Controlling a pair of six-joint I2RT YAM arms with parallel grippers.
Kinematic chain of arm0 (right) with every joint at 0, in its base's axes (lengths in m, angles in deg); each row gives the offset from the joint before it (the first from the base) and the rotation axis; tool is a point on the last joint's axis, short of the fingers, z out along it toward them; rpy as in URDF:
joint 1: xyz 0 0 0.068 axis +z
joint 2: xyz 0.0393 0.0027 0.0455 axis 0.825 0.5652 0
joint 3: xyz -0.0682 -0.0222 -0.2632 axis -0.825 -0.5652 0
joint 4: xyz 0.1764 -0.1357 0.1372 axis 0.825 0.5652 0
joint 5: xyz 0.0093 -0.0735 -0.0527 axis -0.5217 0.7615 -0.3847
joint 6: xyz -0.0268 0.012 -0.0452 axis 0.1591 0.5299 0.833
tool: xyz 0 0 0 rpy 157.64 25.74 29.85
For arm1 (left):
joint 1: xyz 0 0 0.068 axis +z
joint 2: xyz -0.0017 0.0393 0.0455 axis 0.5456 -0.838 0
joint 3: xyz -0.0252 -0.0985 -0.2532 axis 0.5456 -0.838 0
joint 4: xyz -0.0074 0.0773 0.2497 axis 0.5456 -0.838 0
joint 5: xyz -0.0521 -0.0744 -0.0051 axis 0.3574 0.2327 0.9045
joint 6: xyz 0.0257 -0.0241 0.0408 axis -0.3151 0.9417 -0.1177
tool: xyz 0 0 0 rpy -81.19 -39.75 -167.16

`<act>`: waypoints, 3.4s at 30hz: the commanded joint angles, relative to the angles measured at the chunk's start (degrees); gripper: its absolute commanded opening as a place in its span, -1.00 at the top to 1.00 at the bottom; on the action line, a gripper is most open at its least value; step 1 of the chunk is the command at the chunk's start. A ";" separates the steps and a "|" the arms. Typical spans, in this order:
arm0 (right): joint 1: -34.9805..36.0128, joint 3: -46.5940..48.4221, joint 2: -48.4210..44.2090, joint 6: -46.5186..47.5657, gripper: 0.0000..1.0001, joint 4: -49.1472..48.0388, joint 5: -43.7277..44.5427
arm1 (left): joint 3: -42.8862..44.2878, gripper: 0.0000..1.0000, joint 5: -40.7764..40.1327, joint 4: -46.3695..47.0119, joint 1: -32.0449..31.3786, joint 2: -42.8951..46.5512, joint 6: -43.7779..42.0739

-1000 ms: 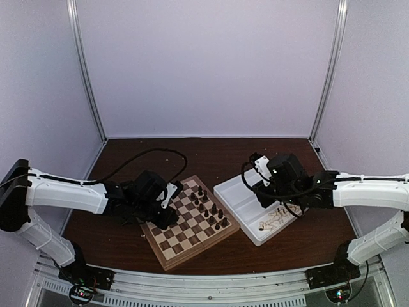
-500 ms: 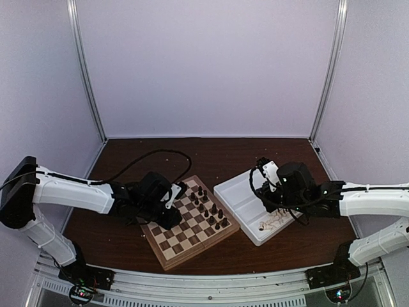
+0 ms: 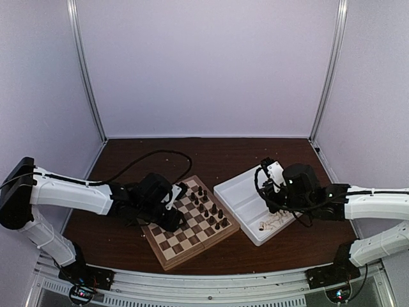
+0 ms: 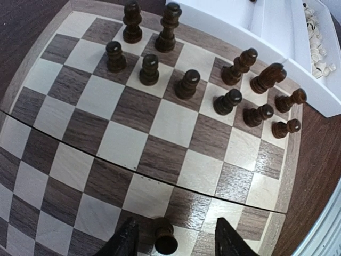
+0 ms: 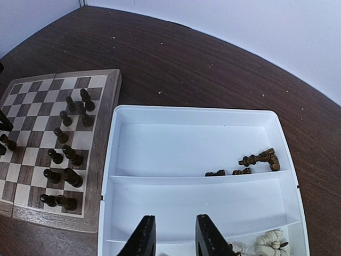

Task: Set up the chess pieces on the board
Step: Place the chess piece on the chessboard, then pick up the chess piece from the chessboard, then place the chess piece on the chessboard.

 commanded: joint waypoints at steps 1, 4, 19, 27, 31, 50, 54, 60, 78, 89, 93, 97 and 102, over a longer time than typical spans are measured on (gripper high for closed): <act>-0.22 -0.39 -1.48 -0.30 0.42 -0.25 -0.33 | 2.17 0.04 -1.96 -1.69 -0.11 4.65 2.98; -0.27 -0.39 -1.54 -0.30 0.41 0.11 -0.44 | 5.16 0.03 -2.37 -8.04 -0.11 5.51 5.54; -0.31 -1.31 -2.58 2.99 0.40 0.70 0.11 | 17.46 -0.19 -1.24 -30.53 -0.11 2.96 9.56; -0.41 -4.25 -3.26 6.38 0.40 -1.48 1.56 | 19.09 -0.12 -1.54 -31.62 -0.11 -0.58 9.87; -0.53 -6.31 -4.56 6.70 0.39 -3.96 1.96 | 19.61 -0.04 -1.27 -31.62 -0.10 -2.14 9.89; -1.17 -10.90 -8.96 6.38 0.29 -8.22 3.43 | 23.22 0.27 0.00 -32.42 -0.11 -9.34 9.32; -1.32 -11.38 -9.41 6.31 0.26 -8.67 3.36 | 23.70 0.28 -0.86 -33.17 -0.06 -10.61 9.43; -1.37 -11.25 -8.81 6.29 0.24 -8.89 3.18 | 24.23 0.33 -0.70 -33.14 -0.12 -12.44 9.53; -1.45 -11.24 -8.31 6.25 0.20 -9.07 3.18 | 25.51 0.91 -5.26 -34.28 -0.11 -11.10 9.05; -1.55 -11.56 -8.87 6.03 0.18 -9.25 3.27 | 38.49 0.94 -6.82 -36.18 6.26 -18.38 0.30; -1.63 -11.41 -8.56 6.07 0.17 -9.34 3.10 | 42.96 0.94 -4.53 -34.04 8.90 -21.91 -2.43; -1.67 -11.36 -8.19 6.03 0.17 -9.32 2.89 | 47.12 0.95 -3.97 -32.90 10.88 -25.40 -4.99; -1.72 -11.26 -7.94 5.94 0.16 -9.34 2.72 | 51.94 0.95 -2.16 -32.25 12.68 -29.86 -6.99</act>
